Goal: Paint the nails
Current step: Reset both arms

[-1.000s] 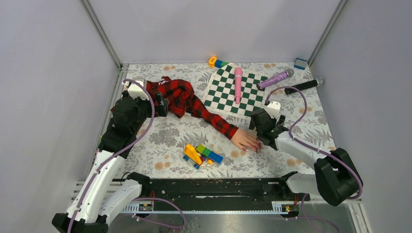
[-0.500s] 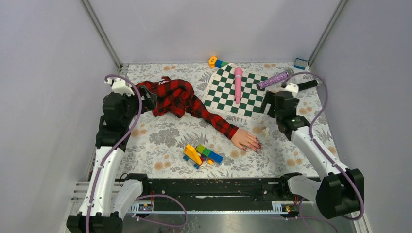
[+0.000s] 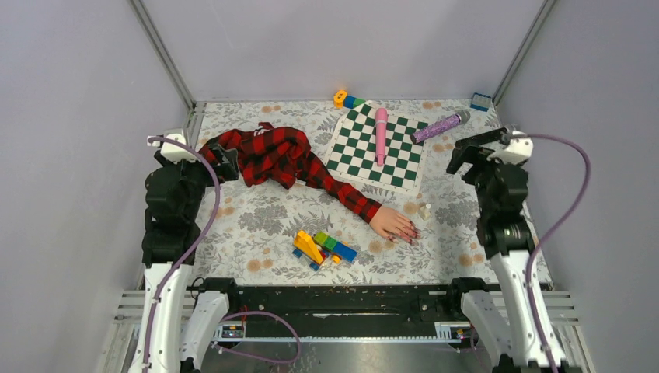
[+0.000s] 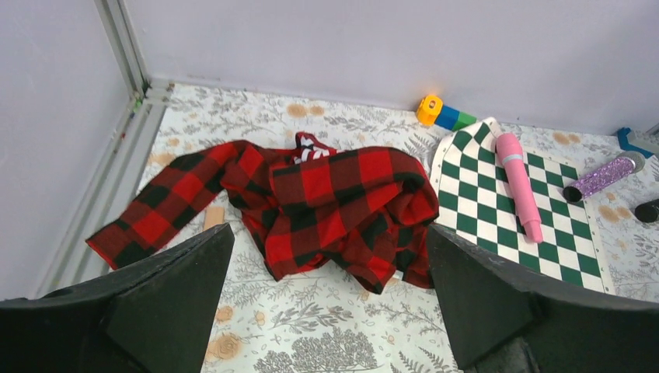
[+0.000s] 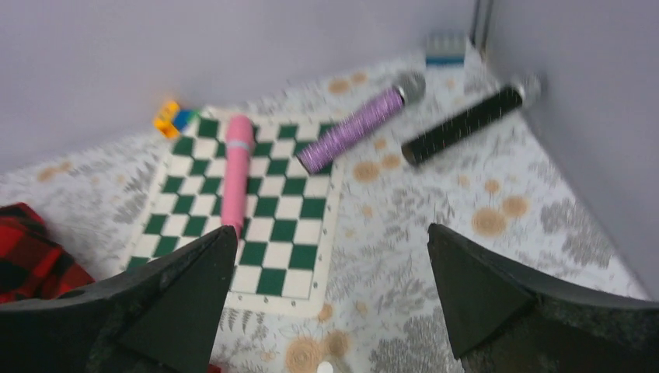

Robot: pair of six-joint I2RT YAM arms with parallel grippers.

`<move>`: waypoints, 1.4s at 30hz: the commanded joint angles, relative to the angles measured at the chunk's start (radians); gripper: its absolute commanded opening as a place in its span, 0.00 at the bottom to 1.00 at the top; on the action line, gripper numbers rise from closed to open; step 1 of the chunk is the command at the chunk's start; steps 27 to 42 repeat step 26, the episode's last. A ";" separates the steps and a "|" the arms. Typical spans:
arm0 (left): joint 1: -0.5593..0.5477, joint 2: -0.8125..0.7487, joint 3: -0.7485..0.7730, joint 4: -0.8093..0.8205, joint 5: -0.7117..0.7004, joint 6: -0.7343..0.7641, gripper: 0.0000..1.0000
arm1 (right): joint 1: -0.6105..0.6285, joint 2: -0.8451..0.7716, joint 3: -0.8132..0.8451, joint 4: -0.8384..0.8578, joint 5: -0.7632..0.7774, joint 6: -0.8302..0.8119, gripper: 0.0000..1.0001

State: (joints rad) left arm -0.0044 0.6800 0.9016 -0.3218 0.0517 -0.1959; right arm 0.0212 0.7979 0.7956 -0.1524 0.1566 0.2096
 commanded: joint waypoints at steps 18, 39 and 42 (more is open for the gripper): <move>0.004 -0.158 -0.050 0.112 -0.013 0.072 0.99 | -0.002 -0.348 -0.313 0.567 0.013 -0.171 1.00; 0.004 -0.151 -0.049 0.110 -0.023 0.066 0.99 | -0.002 -0.344 -0.311 0.562 0.028 -0.165 0.99; 0.004 -0.151 -0.049 0.110 -0.023 0.066 0.99 | -0.002 -0.344 -0.311 0.562 0.028 -0.165 0.99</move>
